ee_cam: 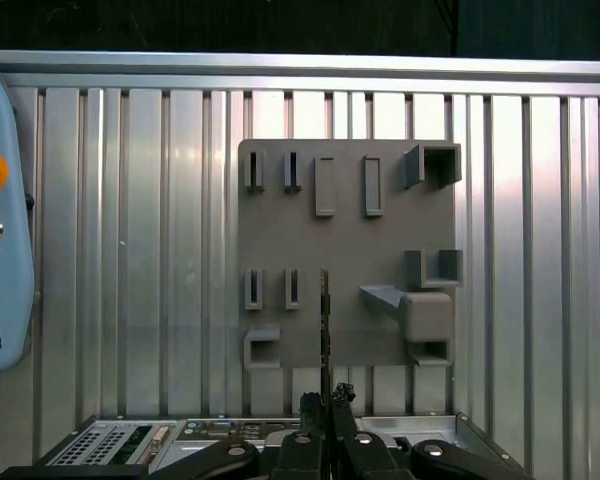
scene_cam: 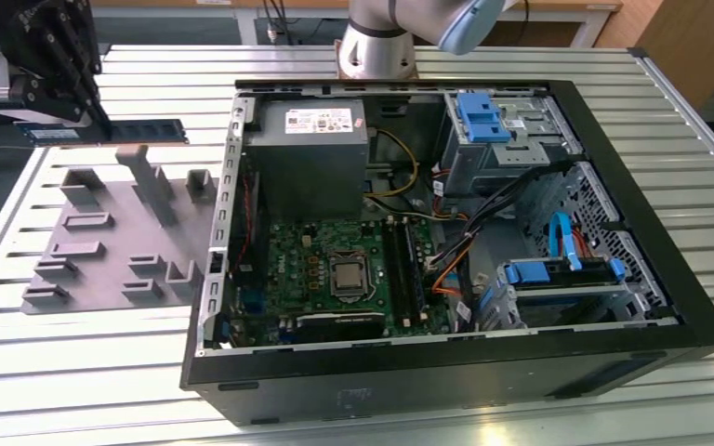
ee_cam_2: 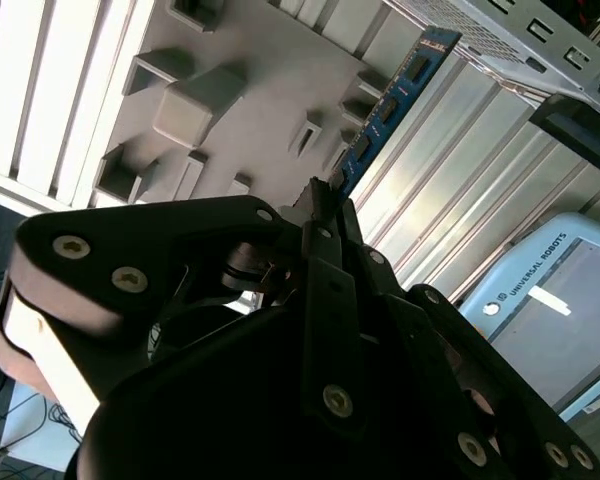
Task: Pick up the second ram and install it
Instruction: 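Pick up the second ram and move it above second insertion slot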
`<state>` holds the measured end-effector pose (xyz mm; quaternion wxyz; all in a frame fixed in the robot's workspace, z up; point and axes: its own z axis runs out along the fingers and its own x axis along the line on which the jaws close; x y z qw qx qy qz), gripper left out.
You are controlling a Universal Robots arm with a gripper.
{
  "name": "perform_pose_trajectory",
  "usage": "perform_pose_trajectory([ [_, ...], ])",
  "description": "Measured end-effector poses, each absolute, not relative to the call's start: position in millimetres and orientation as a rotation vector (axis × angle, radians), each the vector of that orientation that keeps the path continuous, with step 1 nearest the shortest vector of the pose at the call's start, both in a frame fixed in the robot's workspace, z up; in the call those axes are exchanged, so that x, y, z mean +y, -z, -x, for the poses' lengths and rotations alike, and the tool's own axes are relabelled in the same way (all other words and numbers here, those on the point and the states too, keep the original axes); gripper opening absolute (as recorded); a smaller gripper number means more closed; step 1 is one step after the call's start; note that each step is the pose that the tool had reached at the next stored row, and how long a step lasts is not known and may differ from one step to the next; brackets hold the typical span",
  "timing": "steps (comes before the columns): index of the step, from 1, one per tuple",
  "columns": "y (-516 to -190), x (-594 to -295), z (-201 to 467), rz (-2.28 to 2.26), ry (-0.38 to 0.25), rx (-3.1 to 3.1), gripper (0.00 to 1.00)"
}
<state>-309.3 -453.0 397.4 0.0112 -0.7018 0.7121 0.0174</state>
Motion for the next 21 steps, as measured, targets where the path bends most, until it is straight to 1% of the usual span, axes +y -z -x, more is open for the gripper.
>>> perform_pose_trajectory([
  [21,-397,-453,284,2.189,-0.054,2.221,0.14],
])
